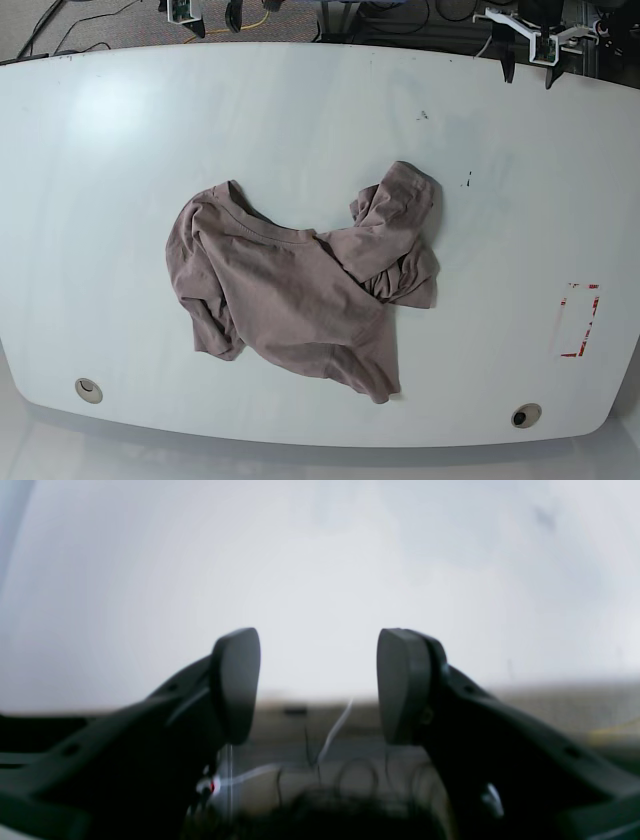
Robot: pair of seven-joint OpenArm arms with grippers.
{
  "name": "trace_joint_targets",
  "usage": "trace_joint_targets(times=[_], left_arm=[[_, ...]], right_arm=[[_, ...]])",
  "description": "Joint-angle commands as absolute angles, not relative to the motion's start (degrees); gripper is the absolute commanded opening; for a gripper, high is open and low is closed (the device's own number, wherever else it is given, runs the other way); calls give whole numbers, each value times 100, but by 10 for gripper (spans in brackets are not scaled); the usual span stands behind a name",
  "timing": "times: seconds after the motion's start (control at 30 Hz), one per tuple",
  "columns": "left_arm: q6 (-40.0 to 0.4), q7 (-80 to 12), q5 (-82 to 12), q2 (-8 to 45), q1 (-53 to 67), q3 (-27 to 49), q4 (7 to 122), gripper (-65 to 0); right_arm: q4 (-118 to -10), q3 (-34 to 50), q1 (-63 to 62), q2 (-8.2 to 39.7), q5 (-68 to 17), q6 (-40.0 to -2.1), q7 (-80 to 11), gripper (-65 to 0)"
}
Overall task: Layout the t-shirt on the table in an organized manner, then fold the t-shirt properly
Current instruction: 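Lower the right gripper onto the crumpled mauve t-shirt and grasp it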
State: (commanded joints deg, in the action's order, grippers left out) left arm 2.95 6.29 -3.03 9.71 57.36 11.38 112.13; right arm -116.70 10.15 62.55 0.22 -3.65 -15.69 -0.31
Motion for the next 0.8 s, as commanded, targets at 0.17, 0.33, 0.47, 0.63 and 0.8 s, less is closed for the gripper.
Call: trace_joint_targets(times=[0.17,0.33,0.47,0.63,0.8], left_arm=[[286,629,-295,936,5288,1138,11213,-304],[286,611,-286,901,4796,1121,11196,-304],[286,602,-277,910,4541,1103,11196,-304],[286,602,-268,919,4110,1103,11178,-304],[286,400,-277,927,3811,1051,11169,-303]], right_arm=[[-11662,1015,5754,31,-365,-1569,-48,-342],[-11644,1015,5121,40,-321,-1578,-180,-341],[-11653,998,4655,40,-321,-1710,-593,-341],[-11653,1007,3987,31,-321,-1877,-1130,-342],[-11644,1015,3477,66,-303,-1921,-1385,-339]])
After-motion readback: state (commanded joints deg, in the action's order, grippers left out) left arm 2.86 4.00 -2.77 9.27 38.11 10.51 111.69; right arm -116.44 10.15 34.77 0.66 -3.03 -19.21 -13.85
